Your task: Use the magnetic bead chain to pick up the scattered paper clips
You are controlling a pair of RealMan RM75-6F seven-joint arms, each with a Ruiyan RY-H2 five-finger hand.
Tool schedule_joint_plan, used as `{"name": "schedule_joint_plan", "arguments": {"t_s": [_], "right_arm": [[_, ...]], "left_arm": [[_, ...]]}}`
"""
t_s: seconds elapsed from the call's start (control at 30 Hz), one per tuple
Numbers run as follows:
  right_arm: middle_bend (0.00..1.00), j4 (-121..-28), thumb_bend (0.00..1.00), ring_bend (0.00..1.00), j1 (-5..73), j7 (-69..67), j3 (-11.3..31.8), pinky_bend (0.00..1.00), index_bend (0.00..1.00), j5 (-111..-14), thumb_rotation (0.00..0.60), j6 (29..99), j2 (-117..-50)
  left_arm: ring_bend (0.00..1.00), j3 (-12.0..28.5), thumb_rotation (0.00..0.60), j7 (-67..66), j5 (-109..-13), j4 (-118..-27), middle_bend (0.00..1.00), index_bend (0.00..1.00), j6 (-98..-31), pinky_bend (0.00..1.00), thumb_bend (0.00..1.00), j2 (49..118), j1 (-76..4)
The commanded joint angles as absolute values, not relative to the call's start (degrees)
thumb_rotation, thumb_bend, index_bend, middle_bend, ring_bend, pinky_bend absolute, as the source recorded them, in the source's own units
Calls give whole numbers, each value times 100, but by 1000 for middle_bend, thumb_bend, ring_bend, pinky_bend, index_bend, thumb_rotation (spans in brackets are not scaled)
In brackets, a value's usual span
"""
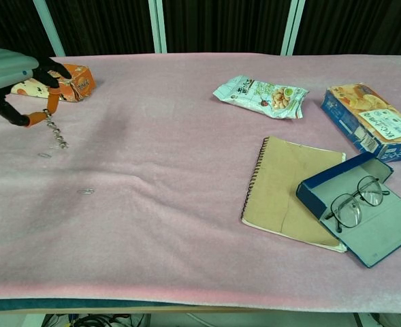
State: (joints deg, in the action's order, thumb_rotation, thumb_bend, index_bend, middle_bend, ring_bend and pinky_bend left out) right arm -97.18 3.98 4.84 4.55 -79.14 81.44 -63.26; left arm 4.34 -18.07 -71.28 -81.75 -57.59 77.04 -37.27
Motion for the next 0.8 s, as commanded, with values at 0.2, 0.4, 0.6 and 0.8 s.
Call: {"name": "schedule_joint_plan", "arguments": {"t_s": [0.2,0.4,0.6,0.8], "right_arm": [[11,-9734,160,84,393,512,446,172,0,-7925,600,8154,-6331],[11,-9750,160,83,385,531,443,172,0,-7927,600,8170,-6335],[11,-9747,160,83,384,537,445,172,0,-7914,600,8165,-6335],[11,-9744,161,83,388,533,453,172,0,-7884,600,8147,-6334]], "left_arm": [[0,258,600,-1544,-7221,-8189,109,553,-6092,0,439,7403,-3336],[0,231,600,-1181,-7362,-7891,109,552,-6112,0,439,7446,-3240],[0,273,600,-822,-7459,-7479,109,551,-6076,0,439,7669,-3227],[0,321,600,-639,-7523,-7099,109,551,-5982,0,440,7896,-3274]]}}
